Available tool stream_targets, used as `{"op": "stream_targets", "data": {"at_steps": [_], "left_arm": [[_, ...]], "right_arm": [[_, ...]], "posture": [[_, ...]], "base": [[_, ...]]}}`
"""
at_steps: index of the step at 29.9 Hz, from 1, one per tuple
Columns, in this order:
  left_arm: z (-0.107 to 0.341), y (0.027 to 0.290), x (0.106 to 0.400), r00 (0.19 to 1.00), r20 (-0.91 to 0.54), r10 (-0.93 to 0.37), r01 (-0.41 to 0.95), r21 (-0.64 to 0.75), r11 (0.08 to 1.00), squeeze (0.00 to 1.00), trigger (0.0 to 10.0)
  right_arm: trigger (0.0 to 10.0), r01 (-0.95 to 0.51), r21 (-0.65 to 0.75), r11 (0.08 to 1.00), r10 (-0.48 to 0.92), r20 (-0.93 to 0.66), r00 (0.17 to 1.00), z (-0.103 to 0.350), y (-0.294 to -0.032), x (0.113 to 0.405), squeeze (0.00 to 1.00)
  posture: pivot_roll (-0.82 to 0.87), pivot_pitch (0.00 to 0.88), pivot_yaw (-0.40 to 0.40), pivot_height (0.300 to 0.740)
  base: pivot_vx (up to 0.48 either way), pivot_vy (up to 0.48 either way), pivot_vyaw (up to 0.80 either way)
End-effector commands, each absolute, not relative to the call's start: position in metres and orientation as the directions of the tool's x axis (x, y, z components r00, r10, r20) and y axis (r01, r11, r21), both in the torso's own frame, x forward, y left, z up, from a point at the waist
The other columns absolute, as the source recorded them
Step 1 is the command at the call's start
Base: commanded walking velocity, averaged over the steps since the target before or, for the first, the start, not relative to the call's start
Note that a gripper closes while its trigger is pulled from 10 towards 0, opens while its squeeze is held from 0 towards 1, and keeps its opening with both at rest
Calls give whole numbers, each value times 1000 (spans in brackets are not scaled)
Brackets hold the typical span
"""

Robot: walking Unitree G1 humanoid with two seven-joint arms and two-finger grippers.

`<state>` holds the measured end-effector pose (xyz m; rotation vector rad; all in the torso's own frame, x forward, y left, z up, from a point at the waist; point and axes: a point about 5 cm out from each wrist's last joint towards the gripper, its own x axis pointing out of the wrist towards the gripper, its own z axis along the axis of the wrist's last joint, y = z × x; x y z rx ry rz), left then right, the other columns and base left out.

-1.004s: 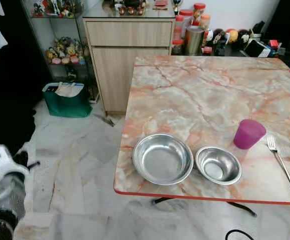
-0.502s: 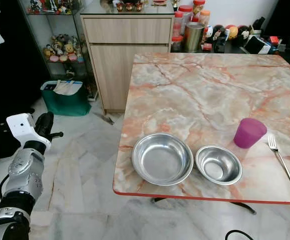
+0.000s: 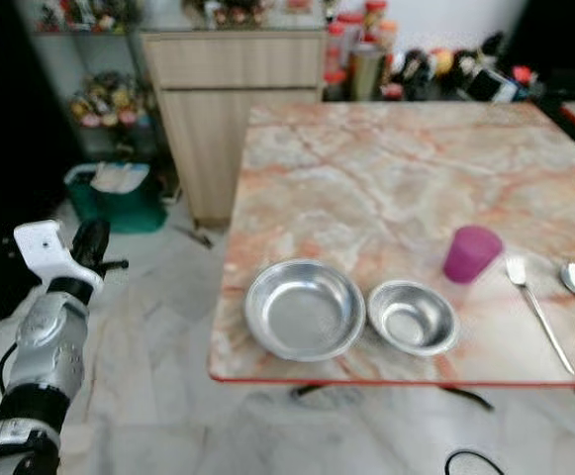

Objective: Setting the table

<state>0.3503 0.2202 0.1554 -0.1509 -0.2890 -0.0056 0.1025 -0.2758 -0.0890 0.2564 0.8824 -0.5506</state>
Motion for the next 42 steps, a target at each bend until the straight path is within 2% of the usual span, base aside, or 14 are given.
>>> {"op": "stream_targets", "data": {"at_steps": [1, 15, 21, 28, 31, 33, 36, 38, 39, 42], "left_arm": [[156, 224, 349, 960, 280, 15, 25, -139, 990, 0, 10000], [160, 226, 350, 959, 283, 23, 16, -137, 990, 0, 10000], [160, 233, 351, 963, 265, 45, -4, -153, 988, 0, 10000], [153, 238, 350, 977, 214, 18, 31, -224, 974, 0, 10000], [142, 241, 350, 991, 135, 14, 19, -237, 971, 0, 10000], [139, 243, 353, 996, 80, 25, 0, -296, 955, 0, 10000], [139, 243, 353, 997, 77, 23, 1, -302, 953, 0, 10000], [142, 244, 356, 998, 62, 5, 18, -358, 933, 0, 10000], [144, 243, 356, 998, 69, -3, 29, -391, 920, 1000, 10000], [148, 242, 356, 996, 87, -22, 57, -430, 901, 1000, 10000]], "right_arm": [[10000, 558, -18, 830, -359, -783, 508, -88, -278, 103, 0], [10000, 549, -26, 835, -353, -791, 500, -89, -277, 102, 0], [10000, 548, -29, 836, -353, -792, 498, -89, -278, 102, 0], [10000, 550, -32, 835, -357, -791, 496, -89, -278, 102, 0], [10000, 551, -32, 834, -358, -791, 496, -89, -278, 102, 0], [10000, 553, -32, 832, -359, -792, 494, -89, -278, 102, 0], [10000, 553, -32, 833, -358, -792, 494, -89, -278, 102, 0], [10000, 555, -32, 832, -359, -792, 494, -89, -277, 102, 0], [10000, 556, -31, 831, -360, -792, 493, -89, -277, 102, 0], [10000, 557, -31, 830, -360, -792, 492, -89, -277, 102, 0]], "posture": [[97, 95, -7, 740], [100, 85, -9, 740], [104, 94, -10, 740], [105, 103, -9, 740], [105, 106, -7, 740], [106, 112, -3, 740], [106, 112, -3, 740], [104, 116, 0, 740], [104, 116, 0, 740], [103, 118, 3, 740]], "base": [[0, -311, 0], [0, -308, 0], [0, 0, 0], [0, 0, 0], [0, 0, 0], [0, 0, 0], [0, 0, 0], [0, 0, 0], [0, 0, 0], [0, 0, 0]]}}
